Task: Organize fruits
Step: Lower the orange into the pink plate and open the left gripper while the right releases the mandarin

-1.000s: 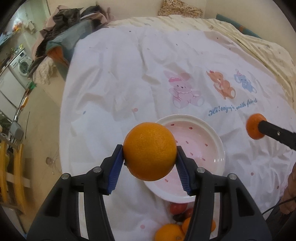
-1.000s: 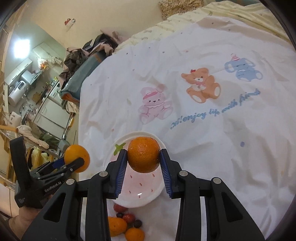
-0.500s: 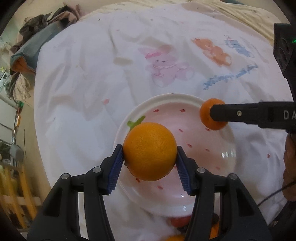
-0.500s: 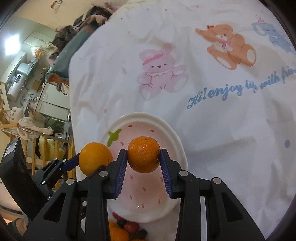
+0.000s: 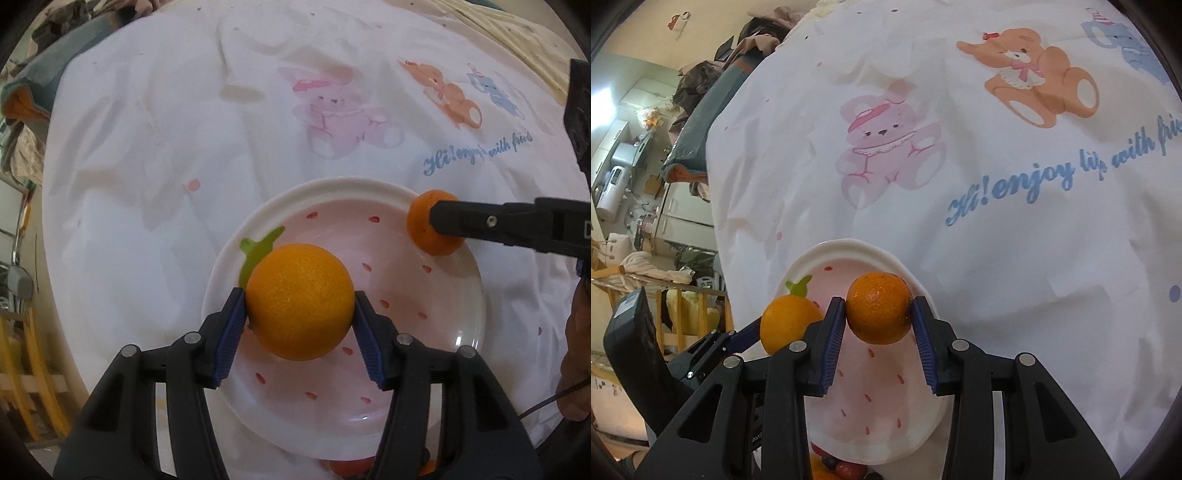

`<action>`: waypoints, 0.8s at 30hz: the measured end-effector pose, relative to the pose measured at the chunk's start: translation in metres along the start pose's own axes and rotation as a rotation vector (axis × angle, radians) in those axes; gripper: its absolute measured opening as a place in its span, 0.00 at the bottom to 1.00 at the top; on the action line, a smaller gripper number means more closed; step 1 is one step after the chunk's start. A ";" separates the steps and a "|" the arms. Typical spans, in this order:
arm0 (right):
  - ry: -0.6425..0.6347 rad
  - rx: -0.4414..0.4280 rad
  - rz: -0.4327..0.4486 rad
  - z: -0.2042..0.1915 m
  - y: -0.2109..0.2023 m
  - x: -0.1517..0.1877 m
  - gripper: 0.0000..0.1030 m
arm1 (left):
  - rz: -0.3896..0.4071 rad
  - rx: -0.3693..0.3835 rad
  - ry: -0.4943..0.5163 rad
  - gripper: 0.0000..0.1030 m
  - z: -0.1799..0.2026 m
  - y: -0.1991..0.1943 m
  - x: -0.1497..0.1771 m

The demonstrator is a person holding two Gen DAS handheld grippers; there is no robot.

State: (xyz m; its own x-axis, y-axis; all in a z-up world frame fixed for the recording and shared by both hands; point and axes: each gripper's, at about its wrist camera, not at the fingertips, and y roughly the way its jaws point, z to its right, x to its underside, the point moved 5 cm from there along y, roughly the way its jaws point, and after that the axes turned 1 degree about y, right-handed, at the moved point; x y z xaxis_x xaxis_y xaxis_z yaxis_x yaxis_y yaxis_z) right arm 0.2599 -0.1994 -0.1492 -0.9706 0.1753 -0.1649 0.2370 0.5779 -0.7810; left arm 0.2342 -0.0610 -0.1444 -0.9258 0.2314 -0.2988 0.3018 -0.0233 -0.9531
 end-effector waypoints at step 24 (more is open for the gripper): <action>-0.002 -0.041 0.104 -0.016 -0.044 -0.005 0.61 | 0.118 0.032 -0.102 0.86 -0.014 -0.046 -0.003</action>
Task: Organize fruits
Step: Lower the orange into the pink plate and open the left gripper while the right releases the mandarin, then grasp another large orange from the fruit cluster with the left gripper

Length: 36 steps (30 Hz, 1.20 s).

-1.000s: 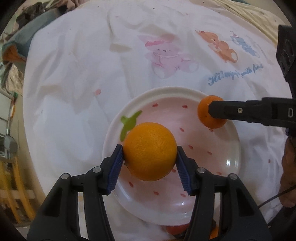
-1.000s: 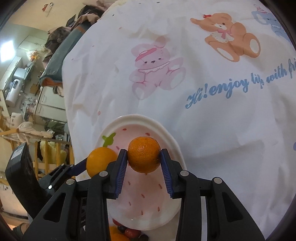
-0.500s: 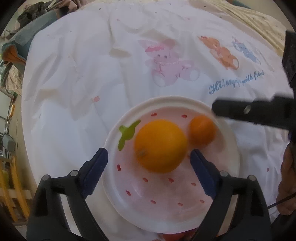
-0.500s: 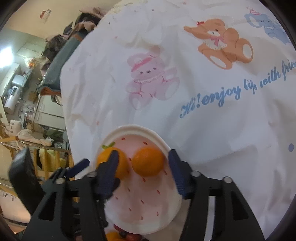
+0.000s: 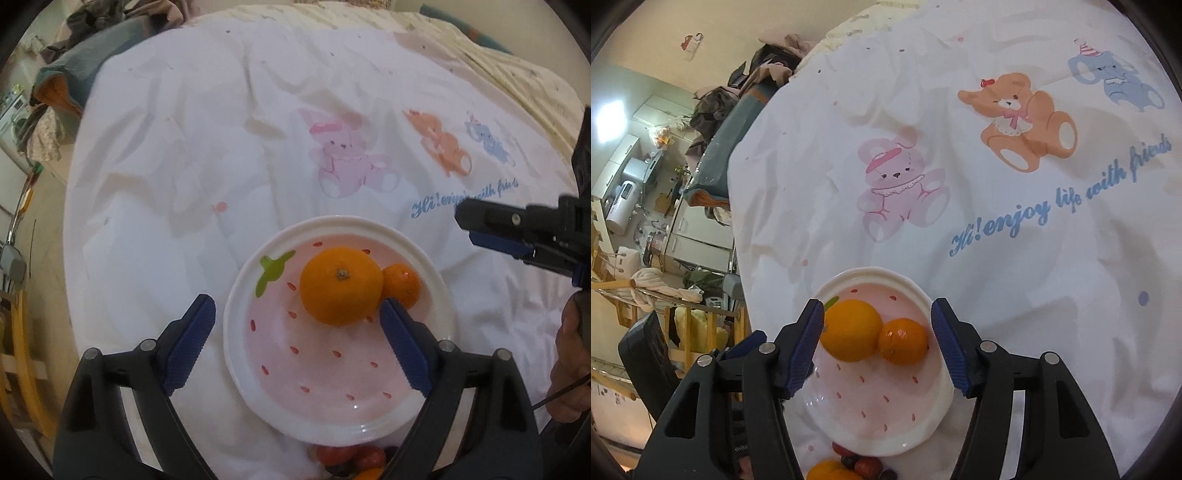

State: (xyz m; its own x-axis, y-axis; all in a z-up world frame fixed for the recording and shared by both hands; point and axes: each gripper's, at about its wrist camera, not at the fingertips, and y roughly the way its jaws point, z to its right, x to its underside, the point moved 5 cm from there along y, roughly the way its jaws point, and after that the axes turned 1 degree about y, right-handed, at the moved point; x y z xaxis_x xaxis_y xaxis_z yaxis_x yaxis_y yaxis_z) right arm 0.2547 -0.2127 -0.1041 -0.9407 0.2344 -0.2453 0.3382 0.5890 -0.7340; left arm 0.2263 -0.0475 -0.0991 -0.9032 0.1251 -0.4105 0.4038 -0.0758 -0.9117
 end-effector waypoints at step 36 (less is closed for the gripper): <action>-0.113 0.127 0.100 -0.012 -0.103 0.138 0.80 | 0.125 0.023 -0.149 0.94 -0.027 -0.124 0.111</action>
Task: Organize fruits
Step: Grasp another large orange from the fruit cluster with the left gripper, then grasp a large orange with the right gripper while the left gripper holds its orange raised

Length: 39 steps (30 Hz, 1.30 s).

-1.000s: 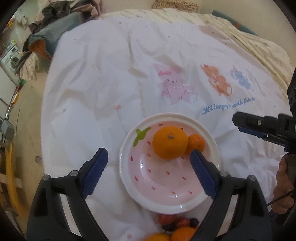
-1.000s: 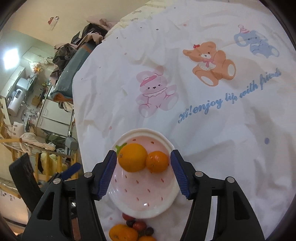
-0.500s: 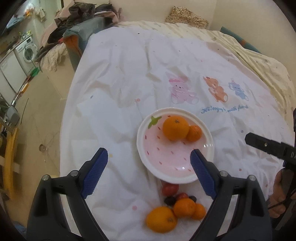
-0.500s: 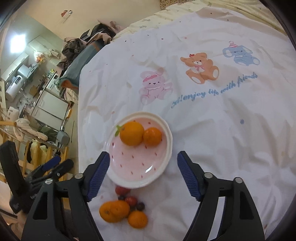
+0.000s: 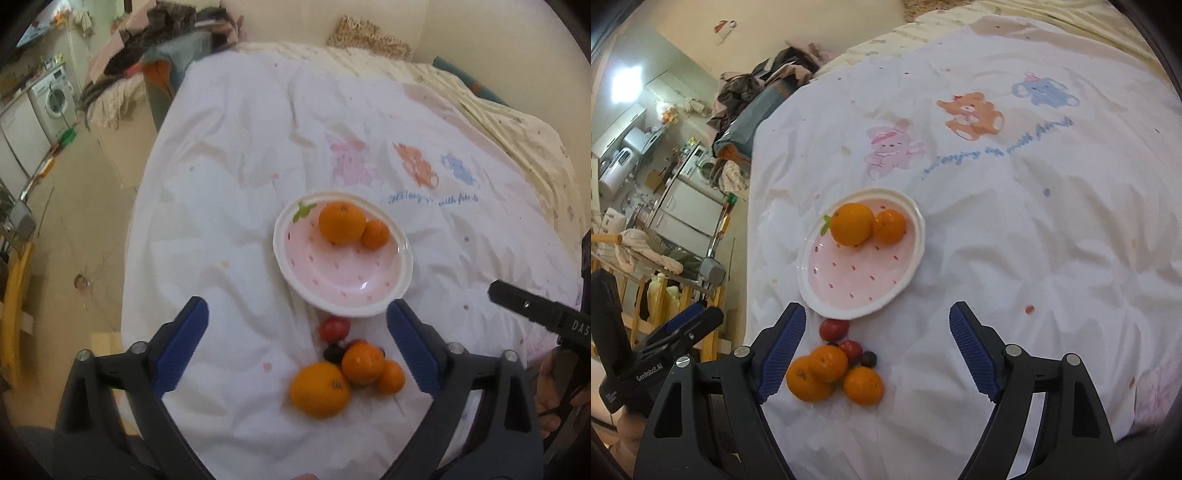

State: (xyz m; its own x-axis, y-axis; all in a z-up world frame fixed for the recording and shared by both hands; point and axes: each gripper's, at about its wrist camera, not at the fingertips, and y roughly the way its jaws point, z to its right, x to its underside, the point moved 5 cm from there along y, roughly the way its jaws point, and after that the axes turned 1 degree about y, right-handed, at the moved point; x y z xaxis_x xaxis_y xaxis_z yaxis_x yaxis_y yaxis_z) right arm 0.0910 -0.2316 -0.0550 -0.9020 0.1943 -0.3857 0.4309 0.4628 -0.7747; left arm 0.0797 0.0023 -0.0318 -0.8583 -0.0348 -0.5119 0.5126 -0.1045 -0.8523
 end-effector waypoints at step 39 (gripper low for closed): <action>0.145 0.067 -0.053 0.038 0.011 0.015 0.80 | -0.389 0.014 0.321 0.54 0.041 0.082 0.096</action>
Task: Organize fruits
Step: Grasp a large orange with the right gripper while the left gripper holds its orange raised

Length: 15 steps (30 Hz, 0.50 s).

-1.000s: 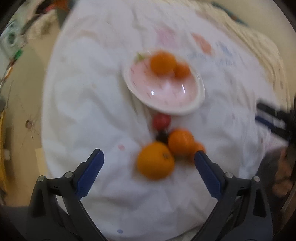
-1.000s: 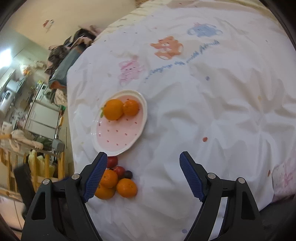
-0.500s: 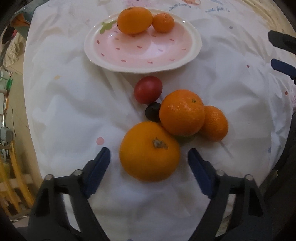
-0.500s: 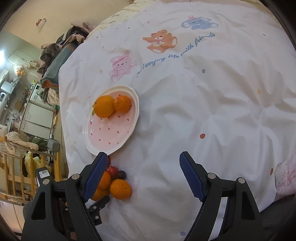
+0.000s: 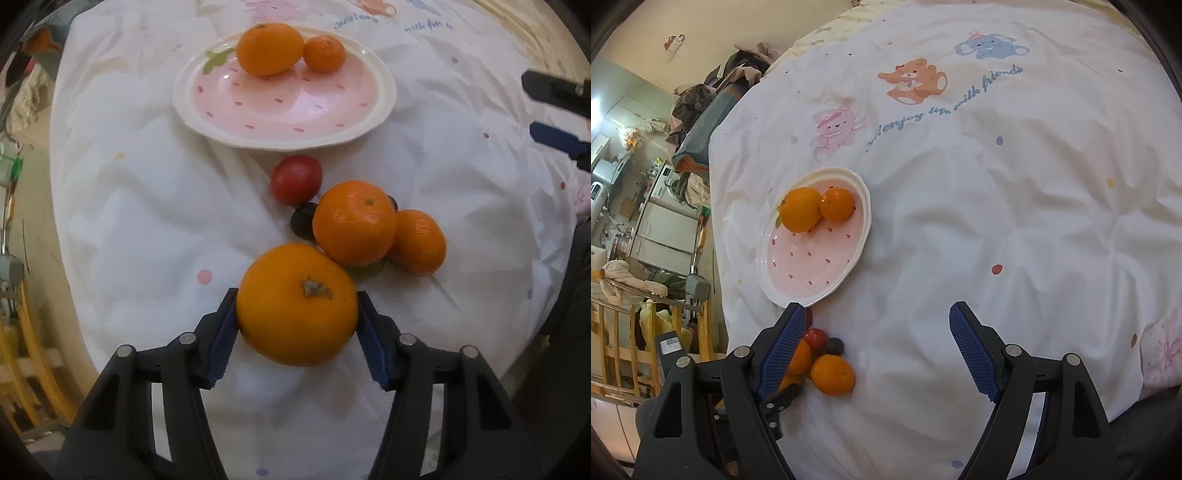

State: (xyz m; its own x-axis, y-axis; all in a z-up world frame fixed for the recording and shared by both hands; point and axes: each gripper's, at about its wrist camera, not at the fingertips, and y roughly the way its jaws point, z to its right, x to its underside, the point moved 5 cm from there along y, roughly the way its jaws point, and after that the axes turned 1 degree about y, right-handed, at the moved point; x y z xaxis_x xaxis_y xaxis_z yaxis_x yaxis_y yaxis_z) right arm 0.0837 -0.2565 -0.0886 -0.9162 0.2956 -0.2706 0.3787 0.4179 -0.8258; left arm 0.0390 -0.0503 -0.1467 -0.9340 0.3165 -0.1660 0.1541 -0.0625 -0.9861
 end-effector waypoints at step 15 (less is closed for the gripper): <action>-0.010 0.015 -0.013 -0.001 0.002 0.004 0.80 | 0.246 0.032 -0.257 0.54 -0.052 -0.061 -0.016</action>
State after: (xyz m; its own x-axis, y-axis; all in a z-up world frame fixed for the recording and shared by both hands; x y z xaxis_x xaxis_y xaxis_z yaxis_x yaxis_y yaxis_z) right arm 0.0807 -0.2534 -0.0911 -0.9223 0.2814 -0.2649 0.3650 0.4086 -0.8366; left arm 0.0616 -0.0020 -0.0848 -0.9215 0.0399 -0.3863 0.3779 -0.1378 -0.9155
